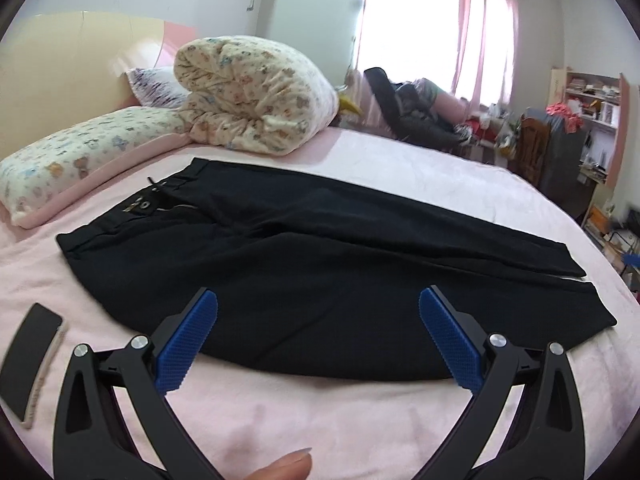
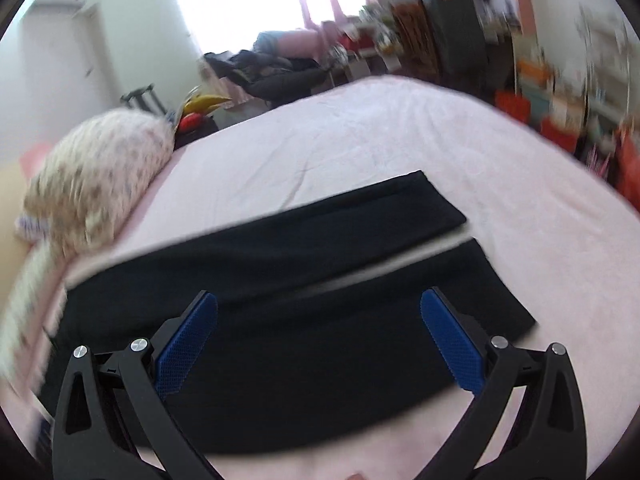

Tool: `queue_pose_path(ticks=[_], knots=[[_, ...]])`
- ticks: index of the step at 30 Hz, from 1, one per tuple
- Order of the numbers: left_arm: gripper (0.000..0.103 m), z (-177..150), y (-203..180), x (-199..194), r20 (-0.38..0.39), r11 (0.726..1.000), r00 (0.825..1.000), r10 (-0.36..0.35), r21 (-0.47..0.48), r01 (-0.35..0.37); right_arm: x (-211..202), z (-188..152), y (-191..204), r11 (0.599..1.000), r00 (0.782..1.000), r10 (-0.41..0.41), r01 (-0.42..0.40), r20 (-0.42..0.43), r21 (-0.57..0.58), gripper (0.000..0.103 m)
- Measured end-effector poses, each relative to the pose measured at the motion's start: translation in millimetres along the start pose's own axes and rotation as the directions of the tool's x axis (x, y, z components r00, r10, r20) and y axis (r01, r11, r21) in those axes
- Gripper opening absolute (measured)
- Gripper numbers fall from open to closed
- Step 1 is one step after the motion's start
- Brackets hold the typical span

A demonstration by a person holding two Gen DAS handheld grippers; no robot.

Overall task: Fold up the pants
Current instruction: 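Reach the right tool to one trouser leg hem and close on it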

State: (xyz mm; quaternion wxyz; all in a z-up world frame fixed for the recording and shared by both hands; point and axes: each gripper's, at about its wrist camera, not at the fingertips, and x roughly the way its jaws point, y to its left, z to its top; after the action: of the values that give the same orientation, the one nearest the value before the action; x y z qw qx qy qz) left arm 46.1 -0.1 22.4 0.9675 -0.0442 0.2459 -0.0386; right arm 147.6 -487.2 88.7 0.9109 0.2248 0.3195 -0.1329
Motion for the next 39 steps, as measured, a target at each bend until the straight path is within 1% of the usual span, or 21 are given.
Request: queue_pose_path(ticks=[2, 4, 5, 6, 8, 9, 12, 13, 16, 19, 23, 26, 28, 30, 32, 33, 34, 35, 37, 38, 39], knots=[[0.101, -5.8, 1.4, 2.5, 0.020, 1.000, 1.000, -0.018, 0.021, 0.017, 30.5, 30.1, -10.7, 0.994, 0.998, 0.033, -0.027, -0.051, 0.105, 0.102], [0.101, -12.2, 4.3, 4.6, 0.024, 0.999, 0.998, -0.050, 0.016, 0.049, 59.7, 48.3, -18.4, 0.981, 0.994, 0.062, -0.044, -0.091, 0.190, 0.101], [0.101, -13.2, 7.3, 5.8, 0.018, 0.997, 0.996, -0.083, -0.001, 0.083, 69.6, 53.4, -22.7, 0.973, 0.992, 0.073, -0.049, -0.100, 0.224, 0.093], [0.101, -12.2, 10.3, 7.7, 0.014, 0.994, 0.994, -0.107, -0.012, 0.108, 91.4, 62.5, -27.5, 0.962, 0.990, 0.069, -0.034, -0.120, 0.273, 0.088], [0.101, -12.3, 16.3, 10.2, 0.008, 0.986, 0.987, -0.160, -0.045, 0.160, 118.8, 70.4, -30.9, 0.951, 0.988, 0.047, 0.001, -0.147, 0.309, 0.072], [0.101, -11.7, 19.0, 12.5, 0.006, 0.983, 0.985, -0.174, -0.055, 0.174, 135.3, 75.5, -31.5, 0.949, 0.985, 0.031, 0.025, -0.172, 0.315, 0.069], [0.101, -13.8, 21.7, 20.0, -0.023, 0.971, 0.973, -0.229, -0.079, 0.227, 177.2, 84.8, -28.5, 0.944, 0.973, -0.026, 0.099, -0.227, 0.314, 0.063], [0.101, -14.1, 22.7, 24.2, -0.038, 0.969, 0.971, -0.234, -0.083, 0.231, 189.6, 87.3, -26.2, 0.939, 0.971, -0.042, 0.119, -0.237, 0.321, 0.060], [0.101, -16.7, 19.8, 34.6, -0.083, 0.968, 0.966, -0.244, -0.083, 0.237, 219.4, 96.4, -16.1, 0.930, 0.959, -0.095, 0.180, -0.266, 0.319, 0.060], [0.101, -20.4, 15.4, 39.2, -0.115, 0.972, 0.966, -0.231, -0.069, 0.225, 242.8, 105.8, -6.2, 0.914, 0.943, -0.199, 0.276, -0.265, 0.296, 0.060], [0.101, -22.0, 16.6, 36.7, -0.105, 0.972, 0.968, -0.227, -0.079, 0.219, 266.5, 106.2, 8.2, 0.880, 0.902, -0.339, 0.404, -0.268, 0.250, 0.060], [0.101, -22.6, 19.1, 36.3, -0.108, 0.971, 0.967, -0.229, -0.094, 0.220, 279.5, 103.4, 14.2, 0.857, 0.872, -0.401, 0.466, -0.281, 0.221, 0.060], [0.101, -22.6, 20.1, 36.8, -0.113, 0.969, 0.965, -0.235, -0.101, 0.224, 283.2, 100.8, 17.7, 0.846, 0.861, -0.436, 0.491, -0.260, 0.206, 0.059], [0.101, -22.4, 20.2, 37.6, -0.118, 0.969, 0.965, -0.236, -0.104, 0.224, 285.9, 94.7, 22.2, 0.839, 0.844, -0.479, 0.521, -0.242, 0.155, 0.053], [0.101, -21.6, 20.3, 39.0, -0.124, 0.969, 0.964, -0.235, -0.105, 0.222, 286.7, 91.3, 27.8, 0.833, 0.833, -0.510, 0.541, -0.215, 0.119, 0.037], [0.101, -21.7, 20.5, 39.5, -0.127, 0.969, 0.964, -0.234, -0.106, 0.221, 282.0, 89.1, 24.9, 0.829, 0.833, -0.516, 0.544, -0.199, 0.130, 0.030], [0.101, -21.8, 20.8, 40.0, -0.129, 0.969, 0.964, -0.234, -0.108, 0.221, 277.7, 86.5, 22.9, 0.830, 0.839, -0.509, 0.538, -0.193, 0.149, 0.018], [0.101, -21.6, 21.2, 40.2, -0.130, 0.969, 0.963, -0.235, -0.110, 0.222, 269.7, 84.5, 14.9, 0.840, 0.860, -0.475, 0.506, -0.184, 0.196, 0.011], [0.101, -19.6, 22.9, 43.1, -0.136, 0.968, 0.961, -0.239, -0.117, 0.224, 260.7, 83.0, 0.5, 0.857, 0.895, -0.410, 0.444, -0.175, 0.262, 0.006], [0.101, -19.6, 23.8, 44.4, -0.140, 0.967, 0.960, -0.241, -0.121, 0.225, 251.9, 80.4, -7.6, 0.865, 0.920, -0.356, 0.390, -0.162, 0.315, 0.004], [0.101, -20.0, 24.1, 44.9, -0.141, 0.966, 0.960, -0.242, -0.124, 0.225, 247.1, 78.7, -12.4, 0.869, 0.934, -0.326, 0.358, -0.148, 0.341, 0.003]])
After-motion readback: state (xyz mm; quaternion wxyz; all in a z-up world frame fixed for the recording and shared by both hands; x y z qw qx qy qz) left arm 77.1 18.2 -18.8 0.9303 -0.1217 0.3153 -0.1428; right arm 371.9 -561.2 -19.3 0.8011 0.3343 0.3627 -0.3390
